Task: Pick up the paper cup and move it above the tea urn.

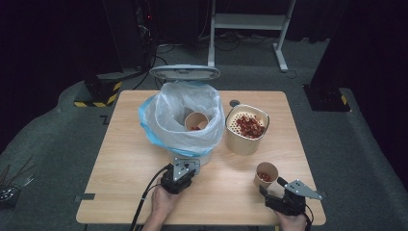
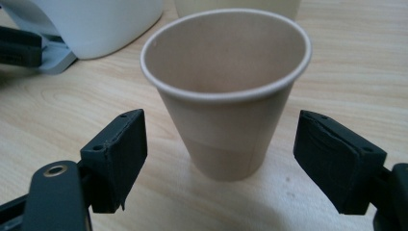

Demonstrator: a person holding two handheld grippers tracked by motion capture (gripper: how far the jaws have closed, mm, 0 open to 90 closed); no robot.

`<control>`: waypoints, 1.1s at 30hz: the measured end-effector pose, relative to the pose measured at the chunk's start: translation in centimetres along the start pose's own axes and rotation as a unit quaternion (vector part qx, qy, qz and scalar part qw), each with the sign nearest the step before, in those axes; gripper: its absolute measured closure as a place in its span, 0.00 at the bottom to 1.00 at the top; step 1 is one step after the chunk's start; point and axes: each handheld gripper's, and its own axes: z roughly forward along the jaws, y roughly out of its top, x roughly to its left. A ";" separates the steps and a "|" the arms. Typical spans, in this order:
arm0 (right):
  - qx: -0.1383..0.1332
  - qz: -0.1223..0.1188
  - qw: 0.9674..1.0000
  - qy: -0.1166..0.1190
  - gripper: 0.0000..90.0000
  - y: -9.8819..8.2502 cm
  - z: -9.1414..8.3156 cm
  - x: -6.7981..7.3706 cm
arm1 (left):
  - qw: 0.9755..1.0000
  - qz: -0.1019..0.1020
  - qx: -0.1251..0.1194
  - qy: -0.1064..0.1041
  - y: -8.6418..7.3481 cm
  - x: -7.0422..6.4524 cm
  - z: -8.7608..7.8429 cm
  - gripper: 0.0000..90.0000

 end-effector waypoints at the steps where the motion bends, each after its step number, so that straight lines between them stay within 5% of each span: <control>1: -0.001 0.001 1.000 0.001 0.22 0.1 0.1 0.0 | 1.000 0.000 0.000 0.000 0.0 0.0 0.0 0.70; 23: -0.029 0.011 1.000 0.000 0.26 0.5 1.6 0.0 | 1.000 0.000 0.002 0.000 0.0 0.1 0.0 0.70; 33: -0.033 -0.005 0.999 -0.013 0.26 0.9 1.8 0.3 | 1.000 -0.006 0.000 -0.003 0.0 0.1 0.0 0.70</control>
